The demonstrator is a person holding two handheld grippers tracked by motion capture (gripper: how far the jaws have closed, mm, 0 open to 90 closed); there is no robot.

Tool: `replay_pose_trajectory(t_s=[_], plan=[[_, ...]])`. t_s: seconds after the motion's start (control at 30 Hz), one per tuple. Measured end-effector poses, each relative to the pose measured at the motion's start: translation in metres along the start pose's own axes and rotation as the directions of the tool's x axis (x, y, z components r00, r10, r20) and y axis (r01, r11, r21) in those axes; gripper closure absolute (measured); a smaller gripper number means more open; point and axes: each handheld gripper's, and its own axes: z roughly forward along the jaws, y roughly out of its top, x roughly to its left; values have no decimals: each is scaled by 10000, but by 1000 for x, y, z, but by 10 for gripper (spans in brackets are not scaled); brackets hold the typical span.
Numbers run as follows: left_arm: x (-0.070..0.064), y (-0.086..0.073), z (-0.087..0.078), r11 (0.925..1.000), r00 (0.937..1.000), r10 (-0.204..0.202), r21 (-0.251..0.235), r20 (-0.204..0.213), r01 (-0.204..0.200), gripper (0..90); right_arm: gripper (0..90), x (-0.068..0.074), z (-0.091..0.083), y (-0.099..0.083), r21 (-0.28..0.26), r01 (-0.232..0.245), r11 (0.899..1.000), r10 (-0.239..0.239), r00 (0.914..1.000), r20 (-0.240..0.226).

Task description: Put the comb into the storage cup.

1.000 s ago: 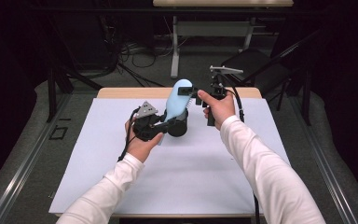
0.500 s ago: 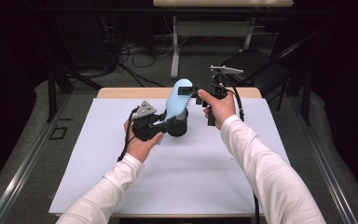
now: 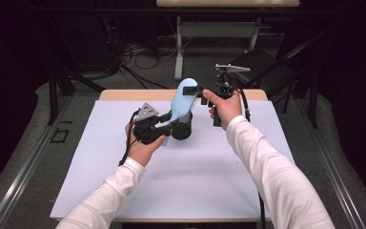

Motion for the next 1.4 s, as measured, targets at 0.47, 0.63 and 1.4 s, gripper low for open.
replay_pose_trajectory(t_s=[0.47,0.63,1.4], plan=[[4,0,-8,9999,9993,-33,-114,-365,29,427,525,18,-4,12,-120,698,9975,-693,9969,385],[5,0,-11,9999,9989,-46,-145,-471,40,395,525,25,-6,19,-203,957,9952,-944,9938,584],[10,-5,-16,9982,9971,-605,-78,-459,602,349,525,42,-7,32,-260,1884,9817,-1833,9739,1339]])
